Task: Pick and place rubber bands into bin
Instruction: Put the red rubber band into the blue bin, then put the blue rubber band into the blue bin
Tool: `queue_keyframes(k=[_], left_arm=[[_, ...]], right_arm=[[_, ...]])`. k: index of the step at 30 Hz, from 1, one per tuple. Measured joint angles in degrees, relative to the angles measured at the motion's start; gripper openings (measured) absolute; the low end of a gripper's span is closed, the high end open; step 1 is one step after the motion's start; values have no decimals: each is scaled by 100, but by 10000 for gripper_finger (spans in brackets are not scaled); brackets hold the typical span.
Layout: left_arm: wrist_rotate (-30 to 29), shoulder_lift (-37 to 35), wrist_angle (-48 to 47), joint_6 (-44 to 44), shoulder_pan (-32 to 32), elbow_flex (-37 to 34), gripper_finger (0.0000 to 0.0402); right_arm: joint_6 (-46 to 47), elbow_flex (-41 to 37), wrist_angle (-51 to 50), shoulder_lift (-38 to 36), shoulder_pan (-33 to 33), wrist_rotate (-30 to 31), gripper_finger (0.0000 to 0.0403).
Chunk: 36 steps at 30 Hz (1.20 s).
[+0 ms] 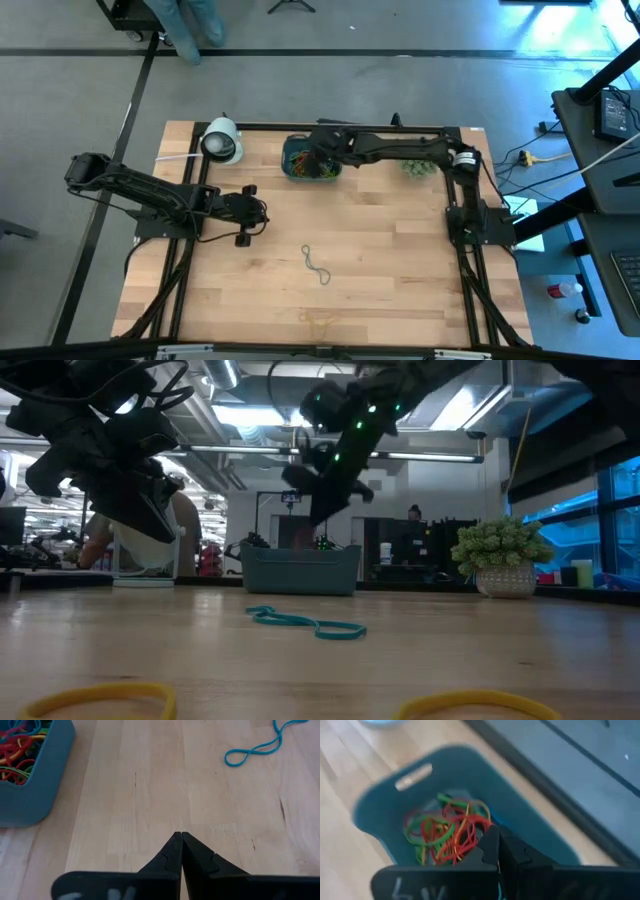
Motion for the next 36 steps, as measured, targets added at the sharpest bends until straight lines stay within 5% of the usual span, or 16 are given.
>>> queue_keyframes(k=[8, 22, 29, 36], left_arm=[[-2, 0, -3, 13, 0, 0, 1], [-55, 0, -28, -6, -2, 0, 4], [-131, 0, -22, -40, 0, 0, 2], [-131, 0, -23, -256, 0, 0, 5]], right_arm=[[0, -2, 51, 517, 0, -469, 27], [22, 672, -1072, 463, 3, -516, 149], [-11, 1443, -2482, 405, 295, -184, 138], [332, 1217, -3004, 117, 866, 110, 70]])
